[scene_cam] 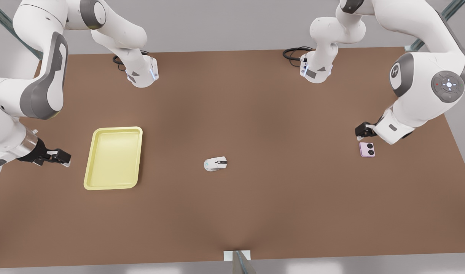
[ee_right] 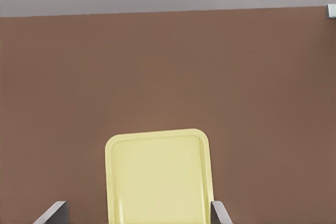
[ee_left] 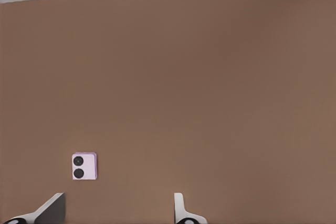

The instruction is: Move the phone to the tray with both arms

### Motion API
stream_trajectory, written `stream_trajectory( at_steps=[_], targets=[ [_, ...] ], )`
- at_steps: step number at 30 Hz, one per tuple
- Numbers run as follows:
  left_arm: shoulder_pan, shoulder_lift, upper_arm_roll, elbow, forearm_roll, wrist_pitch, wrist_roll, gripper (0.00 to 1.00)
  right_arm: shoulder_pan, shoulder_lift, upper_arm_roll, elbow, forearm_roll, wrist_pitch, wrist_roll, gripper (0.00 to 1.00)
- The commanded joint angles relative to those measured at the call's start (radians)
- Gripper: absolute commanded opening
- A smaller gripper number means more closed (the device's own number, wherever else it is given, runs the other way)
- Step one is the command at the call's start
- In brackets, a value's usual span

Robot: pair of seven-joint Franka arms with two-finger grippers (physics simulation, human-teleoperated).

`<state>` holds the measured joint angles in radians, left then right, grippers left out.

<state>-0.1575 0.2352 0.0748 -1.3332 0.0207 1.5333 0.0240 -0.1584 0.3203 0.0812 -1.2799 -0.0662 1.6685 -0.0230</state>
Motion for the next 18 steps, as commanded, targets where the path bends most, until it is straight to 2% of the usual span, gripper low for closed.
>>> stream_trajectory(
  at_steps=[1, 3, 5, 6, 8, 10, 11, 14, 18],
  targets=[
    [0.001, 0.001, 0.000, 0.000, 0.001, 0.024, 0.037, 1.00, 0.000, -0.001, 0.000, -0.001, -0.001, 0.010, -0.015, 1.00],
    [0.003, 0.033, 0.020, -0.003, -0.002, 0.028, 0.044, 1.00, 0.007, -0.001, 0.000, -0.001, -0.001, 0.008, -0.014, 1.00],
    [0.003, 0.104, 0.158, -0.027, -0.076, 0.074, 0.285, 1.00, 0.005, -0.001, 0.000, -0.001, -0.001, 0.008, -0.014, 1.00],
    [0.003, 0.105, 0.186, -0.090, -0.079, 0.141, 0.361, 1.00, 0.005, -0.001, 0.000, -0.001, -0.001, 0.008, -0.014, 1.00],
    [0.001, 0.078, 0.258, -0.311, -0.117, 0.360, 0.533, 1.00, 0.005, -0.001, 0.000, -0.001, -0.001, 0.008, -0.014, 1.00],
    [0.001, 0.084, 0.315, -0.412, -0.166, 0.476, 0.700, 1.00, 0.005, -0.001, 0.000, -0.001, -0.001, 0.008, -0.014, 1.00],
    [0.003, 0.082, 0.318, -0.442, -0.174, 0.504, 0.723, 1.00, 0.005, -0.001, 0.000, -0.001, -0.001, 0.008, -0.014, 1.00],
    [0.001, 0.075, 0.336, -0.636, -0.261, 0.768, 0.876, 1.00, 0.007, -0.001, 0.000, -0.001, -0.001, 0.008, -0.014, 1.00],
    [0.003, 0.085, 0.356, -0.739, -0.304, 0.912, 1.076, 1.00, 0.005, -0.001, 0.002, -0.001, -0.001, 0.008, -0.014, 1.00]
  ],
)
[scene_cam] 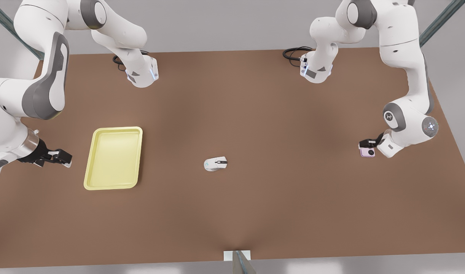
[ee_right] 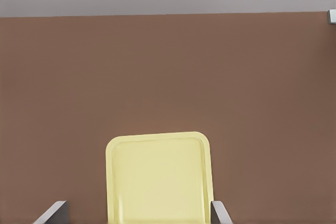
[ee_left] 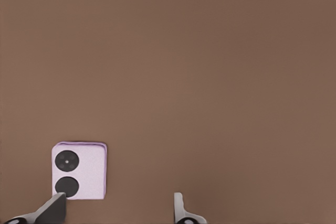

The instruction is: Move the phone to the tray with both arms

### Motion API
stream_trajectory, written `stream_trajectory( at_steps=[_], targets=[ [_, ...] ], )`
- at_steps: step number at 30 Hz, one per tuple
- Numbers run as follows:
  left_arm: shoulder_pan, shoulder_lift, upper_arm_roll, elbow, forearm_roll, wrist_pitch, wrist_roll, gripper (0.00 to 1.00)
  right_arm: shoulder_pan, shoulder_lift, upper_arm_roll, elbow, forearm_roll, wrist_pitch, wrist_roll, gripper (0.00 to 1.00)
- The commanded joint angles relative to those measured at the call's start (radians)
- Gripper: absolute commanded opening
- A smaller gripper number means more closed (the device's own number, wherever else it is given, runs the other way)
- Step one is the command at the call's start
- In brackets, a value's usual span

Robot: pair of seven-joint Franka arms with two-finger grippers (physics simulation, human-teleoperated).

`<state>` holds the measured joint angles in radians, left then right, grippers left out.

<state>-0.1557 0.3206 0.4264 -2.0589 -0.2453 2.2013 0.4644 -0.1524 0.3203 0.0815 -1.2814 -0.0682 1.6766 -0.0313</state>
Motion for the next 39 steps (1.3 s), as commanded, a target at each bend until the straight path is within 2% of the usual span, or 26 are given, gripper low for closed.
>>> stream_trajectory(
  at_steps=[1, 5, 8, 15, 23, 39],
  targets=[
    [0.001, 0.009, 0.012, -0.017, -0.040, 0.256, 0.654, 1.00, 0.001, -0.001, 0.000, 0.001, 0.001, 0.000, -0.005, 1.00],
    [0.004, 0.054, 0.034, -0.032, -0.040, 0.271, 0.658, 1.00, 0.001, -0.001, 0.000, 0.001, 0.001, 0.000, -0.005, 1.00],
    [0.013, 0.083, 0.037, -0.066, -0.064, 0.353, 0.645, 1.00, -0.001, -0.001, 0.000, 0.001, 0.001, 0.000, -0.005, 1.00],
    [0.015, 0.149, 0.038, -0.073, -0.149, 0.356, 0.614, 1.00, -0.001, -0.001, 0.000, 0.001, 0.001, 0.002, -0.005, 1.00],
    [0.013, 0.155, 0.043, -0.136, -0.204, 0.356, 0.436, 1.00, 0.001, -0.001, 0.000, 0.001, 0.001, 0.000, -0.005, 1.00],
    [0.012, 0.216, 0.055, -0.136, -0.216, 0.357, 0.410, 1.00, 0.001, -0.001, 0.000, 0.001, 0.001, 0.000, -0.005, 1.00]
  ],
)
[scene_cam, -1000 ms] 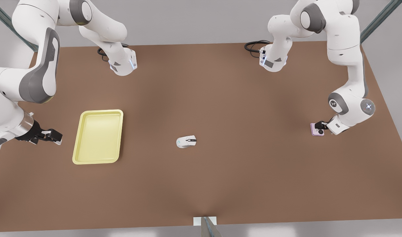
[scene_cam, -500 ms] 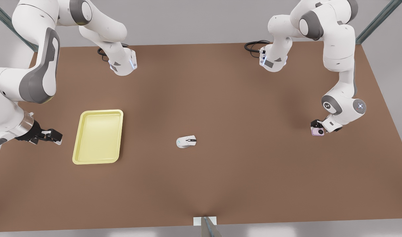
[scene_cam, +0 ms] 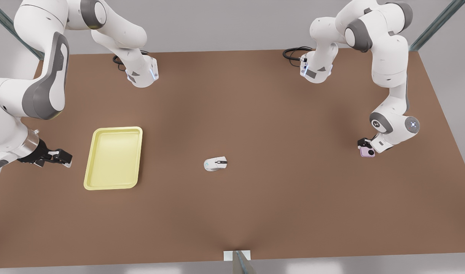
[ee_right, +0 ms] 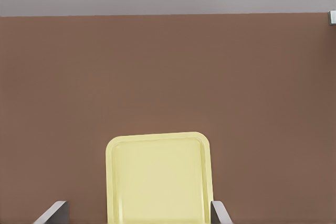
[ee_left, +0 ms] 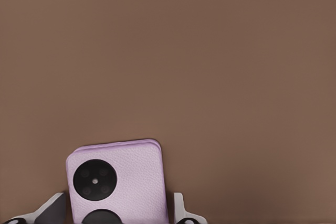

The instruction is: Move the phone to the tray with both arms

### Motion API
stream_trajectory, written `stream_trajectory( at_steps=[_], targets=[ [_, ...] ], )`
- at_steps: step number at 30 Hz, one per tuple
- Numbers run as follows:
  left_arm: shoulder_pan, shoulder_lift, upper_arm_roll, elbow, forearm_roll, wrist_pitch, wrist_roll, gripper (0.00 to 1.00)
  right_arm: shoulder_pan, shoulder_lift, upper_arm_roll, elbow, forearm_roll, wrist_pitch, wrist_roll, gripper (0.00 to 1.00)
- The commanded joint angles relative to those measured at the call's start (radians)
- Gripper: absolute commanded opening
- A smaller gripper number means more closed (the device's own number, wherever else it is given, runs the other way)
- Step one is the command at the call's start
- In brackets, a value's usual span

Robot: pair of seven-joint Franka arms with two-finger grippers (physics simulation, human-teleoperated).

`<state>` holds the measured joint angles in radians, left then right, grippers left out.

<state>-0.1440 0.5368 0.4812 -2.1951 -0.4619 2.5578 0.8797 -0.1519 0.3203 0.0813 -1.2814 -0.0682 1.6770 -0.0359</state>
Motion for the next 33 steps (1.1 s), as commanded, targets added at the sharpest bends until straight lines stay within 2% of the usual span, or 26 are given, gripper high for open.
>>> stream_trajectory(
  at_steps=[1, 3, 9, 22, 27, 33],
  targets=[
    [0.000, 0.002, -0.001, 0.001, -0.001, 0.001, -0.005, 0.98, 0.000, -0.001, 0.000, 0.001, 0.001, 0.000, -0.002, 1.00],
    [-0.003, 0.002, -0.001, 0.001, -0.003, 0.001, -0.005, 0.90, 0.000, -0.001, 0.000, 0.001, 0.001, 0.000, -0.002, 1.00],
    [-0.006, 0.002, -0.001, 0.001, -0.004, 0.002, -0.005, 0.82, 0.000, -0.001, 0.000, 0.001, 0.001, 0.001, -0.001, 1.00],
    [-0.037, -0.011, 0.000, 0.009, -0.004, -0.001, -0.022, 0.78, 0.000, -0.001, 0.000, 0.001, 0.001, 0.001, -0.002, 1.00],
    [-0.178, -0.023, -0.001, 0.055, -0.006, -0.059, -0.189, 0.78, 0.000, -0.001, 0.000, 0.001, 0.001, 0.001, -0.002, 1.00],
    [-0.528, -0.018, 0.002, 0.187, -0.009, -0.263, -0.752, 0.78, 0.000, -0.001, 0.002, 0.001, 0.001, 0.001, -0.002, 1.00]
  ],
)
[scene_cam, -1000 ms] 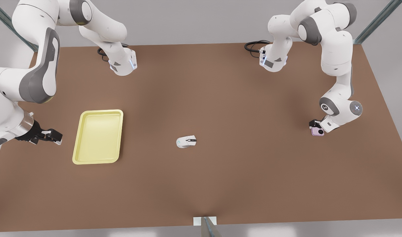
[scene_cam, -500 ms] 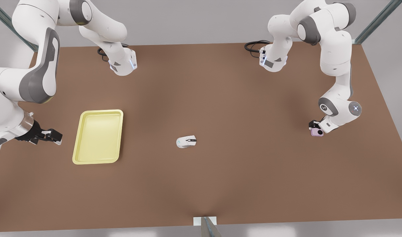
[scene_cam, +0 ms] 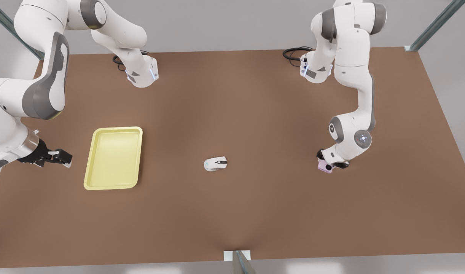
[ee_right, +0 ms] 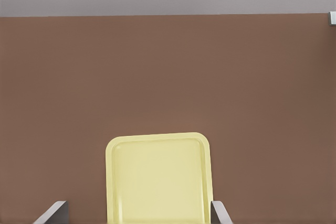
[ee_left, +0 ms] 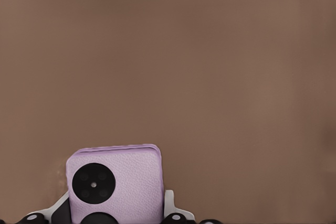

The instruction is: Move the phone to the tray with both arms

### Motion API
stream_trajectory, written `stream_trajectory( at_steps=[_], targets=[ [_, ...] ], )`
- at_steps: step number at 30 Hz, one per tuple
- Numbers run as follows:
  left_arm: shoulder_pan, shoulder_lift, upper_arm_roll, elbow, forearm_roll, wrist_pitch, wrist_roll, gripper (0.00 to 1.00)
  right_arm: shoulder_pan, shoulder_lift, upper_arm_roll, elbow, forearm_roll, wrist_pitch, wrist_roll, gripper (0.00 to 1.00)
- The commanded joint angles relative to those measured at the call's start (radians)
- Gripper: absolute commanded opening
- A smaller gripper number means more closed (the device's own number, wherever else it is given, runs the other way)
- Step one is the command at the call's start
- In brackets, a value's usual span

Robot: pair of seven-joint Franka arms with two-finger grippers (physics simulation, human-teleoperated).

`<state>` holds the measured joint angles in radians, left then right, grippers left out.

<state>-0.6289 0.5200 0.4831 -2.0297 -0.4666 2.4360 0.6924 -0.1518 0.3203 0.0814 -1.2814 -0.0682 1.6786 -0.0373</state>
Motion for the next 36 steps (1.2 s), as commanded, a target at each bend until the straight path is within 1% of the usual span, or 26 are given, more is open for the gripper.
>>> stream_trajectory(
  at_steps=[1, 2, 4, 6, 7, 8, 11, 14, 20, 24, 25, 26, 27, 31, 32, 33, 36],
  targets=[
    [-0.081, 0.003, 0.000, 0.037, -0.003, -0.149, -0.640, 0.78, 0.000, -0.001, 0.000, 0.001, 0.001, 0.000, -0.001, 1.00],
    [-0.141, 0.031, -0.001, 0.104, -0.003, -0.181, -0.754, 0.78, 0.000, -0.001, 0.000, 0.001, 0.001, 0.000, -0.001, 1.00],
    [-0.221, 0.123, -0.004, 0.291, -0.003, -0.324, -0.938, 0.78, 0.000, -0.001, 0.000, 0.001, 0.001, 0.000, -0.001, 1.00],
    [-0.271, 0.227, -0.014, 0.448, -0.003, -0.361, -1.002, 0.78, 0.000, -0.001, 0.000, 0.001, 0.001, 0.000, -0.001, 1.00],
    [-0.284, 0.248, -0.026, 0.477, -0.003, -0.360, -1.027, 0.78, 0.000, -0.001, 0.000, 0.001, 0.001, 0.000, -0.001, 1.00],
    [-0.287, 0.264, -0.063, 0.499, -0.003, -0.360, -1.087, 0.78, 0.000, -0.001, 0.000, 0.001, 0.001, 0.000, -0.001, 1.00],
    [-0.319, 0.302, -0.072, 0.536, -0.001, -0.360, -1.148, 0.78, 0.000, -0.001, 0.000, 0.001, 0.001, 0.000, -0.001, 1.00],
    [-0.331, 0.362, -0.077, 0.615, 0.000, -0.360, -1.208, 0.78, 0.000, -0.001, 0.000, 0.001, 0.001, 0.000, -0.001, 1.00],
    [-0.350, 0.423, -0.078, 0.691, -0.003, -0.362, -1.283, 0.78, 0.000, -0.001, 0.000, 0.001, 0.001, 0.000, -0.001, 1.00],
    [-0.350, 0.445, -0.086, 0.689, 0.000, -0.360, -1.285, 0.78, 0.000, -0.001, 0.001, 0.001, 0.001, 0.000, -0.001, 1.00],
    [-0.350, 0.446, -0.086, 0.689, 0.000, -0.359, -1.285, 0.81, 0.000, -0.001, 0.000, 0.001, 0.001, 0.000, -0.001, 1.00],
    [-0.350, 0.445, -0.086, 0.689, 0.000, -0.360, -1.285, 0.87, 0.000, -0.001, 0.000, 0.001, 0.001, 0.000, -0.001, 1.00],
    [-0.350, 0.445, -0.086, 0.689, 0.000, -0.359, -1.285, 0.99, 0.000, -0.001, 0.000, 0.001, 0.002, 0.000, -0.001, 1.00],
    [-0.350, 0.428, -0.083, 0.689, 0.002, -0.360, -1.283, 1.00, 0.000, -0.001, 0.000, 0.001, 0.002, 0.000, -0.001, 1.00],
    [-0.348, 0.417, -0.077, 0.689, 0.003, -0.382, -1.280, 1.00, 0.001, -0.001, 0.000, -0.003, 0.001, -0.002, -0.003, 1.00],
    [-0.342, 0.384, -0.067, 0.689, 0.031, -0.443, -1.263, 1.00, 0.011, -0.003, 0.000, -0.001, -0.002, -0.020, -0.003, 1.00],
    [-0.299, 0.275, 0.083, 0.689, 0.036, -0.666, -0.992, 1.00, 0.014, -0.040, 0.000, 0.011, 0.001, -0.030, 0.002, 1.00]
  ],
)
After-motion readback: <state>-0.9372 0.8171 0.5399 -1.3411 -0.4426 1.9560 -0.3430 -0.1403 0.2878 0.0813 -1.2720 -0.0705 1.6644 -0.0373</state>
